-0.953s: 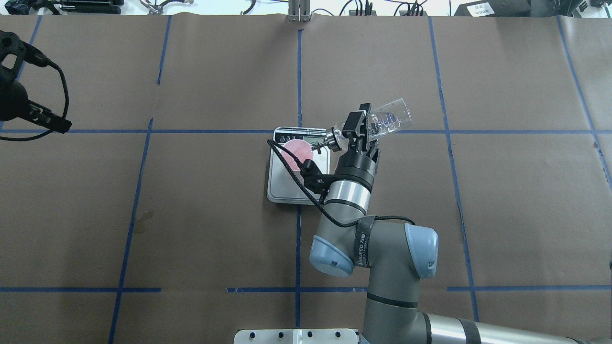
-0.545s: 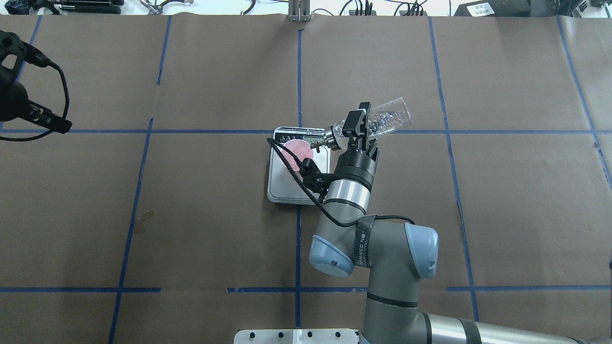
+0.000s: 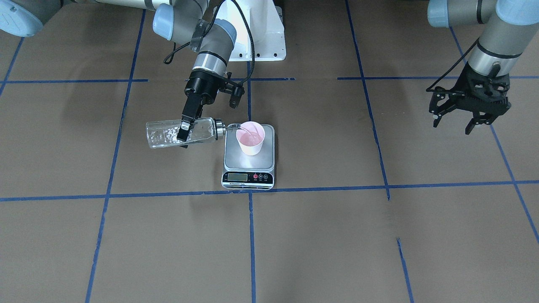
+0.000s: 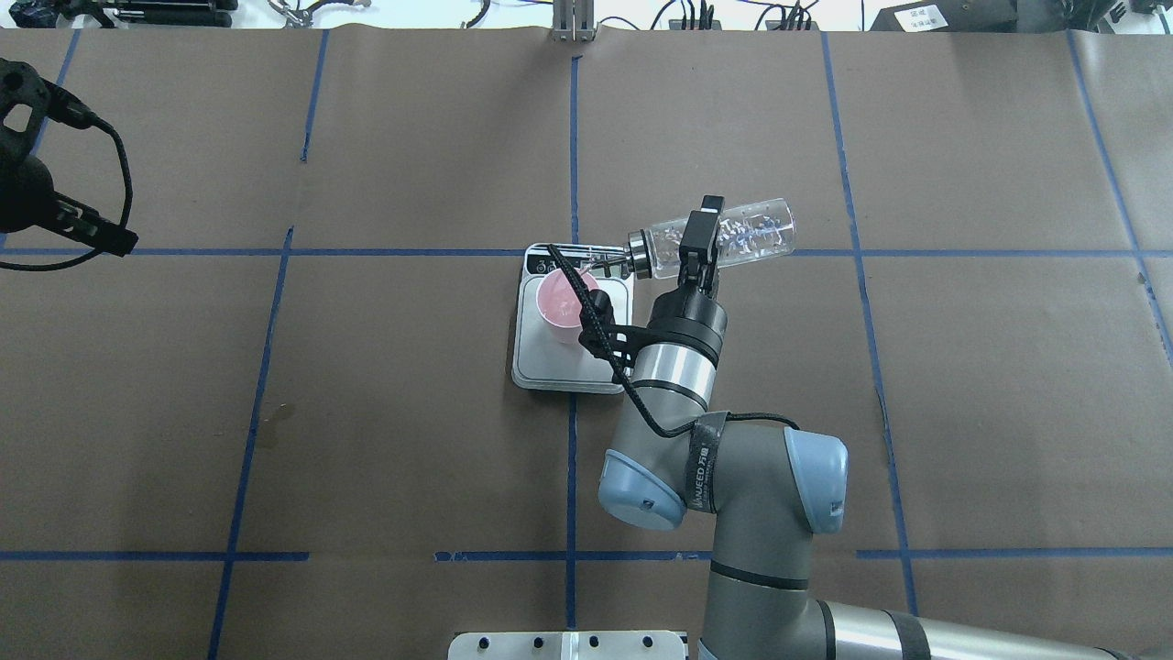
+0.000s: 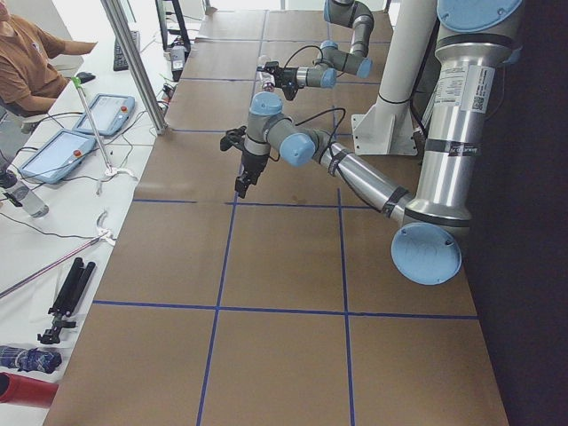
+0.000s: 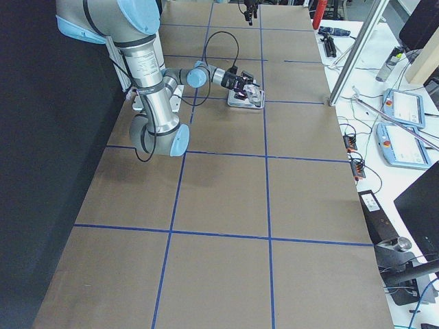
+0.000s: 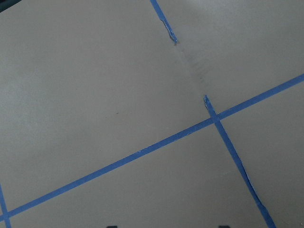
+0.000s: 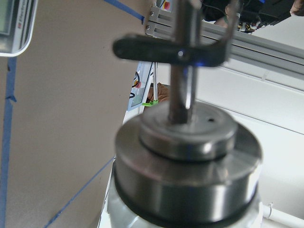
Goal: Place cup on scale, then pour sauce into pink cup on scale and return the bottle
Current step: 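Tilt the bottle spout down over the pink cup to pour, then turn the bottle upright and carry it back toward its spot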
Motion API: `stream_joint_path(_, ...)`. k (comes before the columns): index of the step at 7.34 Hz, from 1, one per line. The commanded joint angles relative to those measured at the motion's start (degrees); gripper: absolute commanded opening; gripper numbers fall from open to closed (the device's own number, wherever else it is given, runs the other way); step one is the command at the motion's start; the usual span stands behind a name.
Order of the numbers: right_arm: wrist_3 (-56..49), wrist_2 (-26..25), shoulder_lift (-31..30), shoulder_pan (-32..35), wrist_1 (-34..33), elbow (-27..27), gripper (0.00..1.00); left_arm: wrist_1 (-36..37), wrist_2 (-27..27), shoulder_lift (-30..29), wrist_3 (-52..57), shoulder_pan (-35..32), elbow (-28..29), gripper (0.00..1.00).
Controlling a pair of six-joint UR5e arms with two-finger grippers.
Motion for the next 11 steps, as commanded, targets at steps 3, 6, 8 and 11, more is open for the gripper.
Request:
stream_joint_path(3,19.29,1.06,-1.66,-1.70,6.65,-0.11,0.00,0.00,0.00,-0.15,0.00,0.02,-0.13,0.77)
stream_joint_path(6,23.94,5.97,-7.27,-1.70,32.90,-0.11,0.00,0.00,0.00,-0.15,-0.09,-0.07,-0.39,0.77)
stream_joint_path(8,31.50,9.31,-12.02,-1.35,44.09,1.11,0.00,0.00,0.00,-0.15,-0.09,-0.07,-0.48,0.77)
stream_joint_path(11,49.45,16.51,-25.28,0.75,48.89,10.16,0.00,0.09,0.09,-0.15,-0.18,0.02,-0.74,0.77)
